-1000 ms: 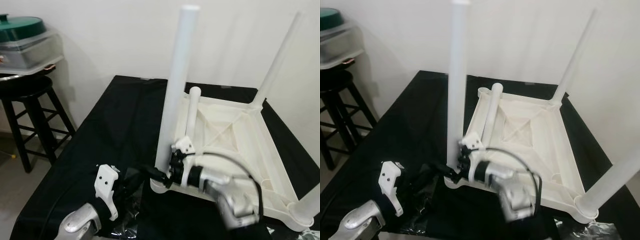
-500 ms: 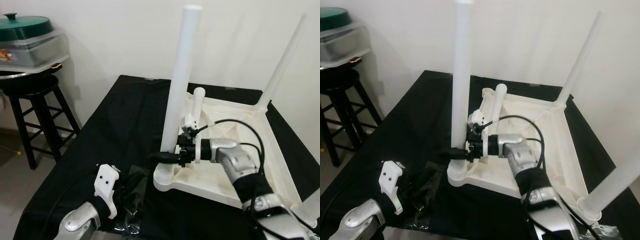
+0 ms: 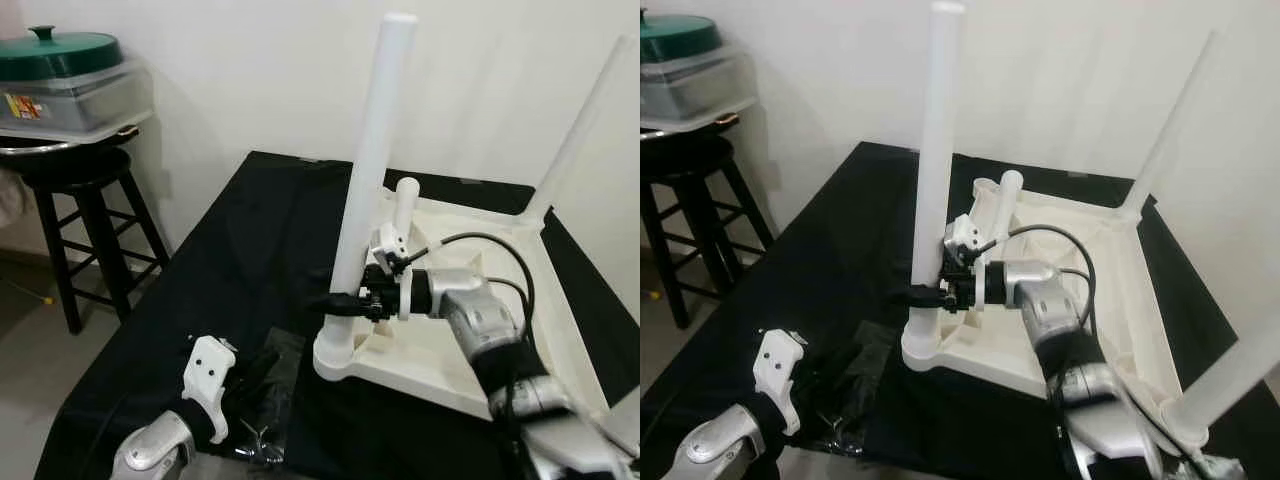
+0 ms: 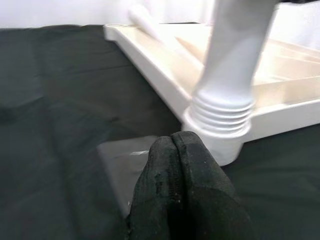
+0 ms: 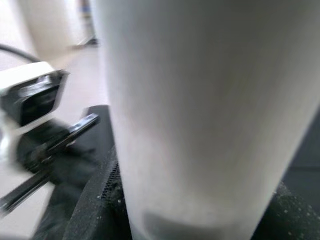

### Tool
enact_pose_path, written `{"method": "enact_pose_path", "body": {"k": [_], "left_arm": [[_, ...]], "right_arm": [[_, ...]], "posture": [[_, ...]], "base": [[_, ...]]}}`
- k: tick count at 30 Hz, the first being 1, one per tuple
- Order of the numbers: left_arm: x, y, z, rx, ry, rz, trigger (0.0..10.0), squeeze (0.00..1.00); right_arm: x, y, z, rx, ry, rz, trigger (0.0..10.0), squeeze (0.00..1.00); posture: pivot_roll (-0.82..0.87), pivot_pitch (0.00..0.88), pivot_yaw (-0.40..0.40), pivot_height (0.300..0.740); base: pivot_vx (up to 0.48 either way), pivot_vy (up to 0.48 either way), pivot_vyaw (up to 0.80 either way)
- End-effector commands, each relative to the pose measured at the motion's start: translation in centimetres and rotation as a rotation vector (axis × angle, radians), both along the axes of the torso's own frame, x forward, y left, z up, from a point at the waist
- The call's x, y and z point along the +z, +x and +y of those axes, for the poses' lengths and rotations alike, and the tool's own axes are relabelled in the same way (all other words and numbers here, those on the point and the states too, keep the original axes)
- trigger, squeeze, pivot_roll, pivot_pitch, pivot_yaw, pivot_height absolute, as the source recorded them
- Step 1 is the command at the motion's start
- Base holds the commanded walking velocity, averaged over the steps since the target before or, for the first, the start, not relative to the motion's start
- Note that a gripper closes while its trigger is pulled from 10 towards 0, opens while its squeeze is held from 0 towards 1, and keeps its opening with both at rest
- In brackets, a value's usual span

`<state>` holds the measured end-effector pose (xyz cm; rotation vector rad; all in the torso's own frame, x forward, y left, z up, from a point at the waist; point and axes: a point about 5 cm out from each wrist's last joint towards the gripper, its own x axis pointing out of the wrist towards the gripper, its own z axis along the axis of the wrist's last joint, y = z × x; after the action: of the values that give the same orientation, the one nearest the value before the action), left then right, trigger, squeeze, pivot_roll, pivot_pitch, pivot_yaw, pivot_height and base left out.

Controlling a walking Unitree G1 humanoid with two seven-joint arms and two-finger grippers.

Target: Building children table

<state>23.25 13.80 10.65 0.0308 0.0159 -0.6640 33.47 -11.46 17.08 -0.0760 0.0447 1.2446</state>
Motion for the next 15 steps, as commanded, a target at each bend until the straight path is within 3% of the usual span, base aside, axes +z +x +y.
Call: {"method": "enact_pose_path", "body": {"k": [1,2,3,4,6,7,8,9,10,15], "left_arm": [[-0.4,-0.4,-0.5,-0.027,-0.01,0.031,10.0,0.0],[-0.4,-0.6,-0.6,-0.036,-0.014,0.033,10.0,0.0],[-0.4,-0.6,-0.6,-0.036,-0.014,0.033,10.0,0.0],[-0.3,-1.0,-0.8,-0.048,-0.011,0.027,10.0,0.0],[-0.3,-1.1,-0.8,-0.05,-0.008,0.025,10.0,0.0],[-0.3,-1.0,-0.9,-0.057,-0.019,0.033,10.0,0.0],[-0.3,-1.0,-0.9,-0.057,-0.019,0.033,10.0,0.0],[-0.2,-1.1,-0.9,-0.062,-0.026,0.04,10.0,0.0],[-0.2,-1.3,-1.0,-0.067,-0.031,0.044,10.0,0.0],[0.0,-2.0,-1.0,-0.047,-0.067,0.048,10.0,0.0]], "right_arm": [[-3.0,-0.7,0.1,-0.249,-0.061,0.111,0.0,0.0],[-3.2,-0.4,0.0,-0.523,-0.006,0.124,0.0,0.0],[-3.2,-0.4,0.0,-0.523,-0.006,0.124,0.0,0.0],[-4.1,-1.1,-1.5,-1.074,0.007,0.132,0.0,0.0],[-4.5,-1.9,-1.6,-1.136,-0.006,0.139,0.0,0.0],[-5.3,-2.9,0.5,-1.067,-0.005,0.173,0.0,0.0],[-5.3,-2.9,0.5,-1.067,-0.005,0.173,0.0,0.0],[-5.8,-3.4,2.5,-0.945,-0.007,0.19,0.0,0.0],[-5.9,-3.5,3.4,-0.888,-0.005,0.184,0.0,0.0],[-6.0,-3.5,4.0,-0.792,-0.033,0.189,0.0,0.0]], "posture": [[0.07,0.0,-0.049,0.74],[0.07,0.0,-0.048,0.74],[0.07,0.0,-0.048,0.74],[0.05,0.0,-0.041,0.74],[0.05,0.0,-0.041,0.74],[0.05,0.0,-0.025,0.74],[0.05,0.0,-0.025,0.74],[0.05,0.0,-0.026,0.74],[0.07,0.0,-0.038,0.74],[0.06,0.0,-0.036,0.74]], "base": [[0.0,0.0,0.0],[0.0,0.0,0.0],[0.0,0.0,0.0],[0.0,0.0,0.0],[0.0,0.0,0.0],[0.0,0.0,0.0],[0.0,0.0,0.0],[0.0,0.0,0.0],[0.0,0.0,0.0],[0.0,0.0,0.0]]}}
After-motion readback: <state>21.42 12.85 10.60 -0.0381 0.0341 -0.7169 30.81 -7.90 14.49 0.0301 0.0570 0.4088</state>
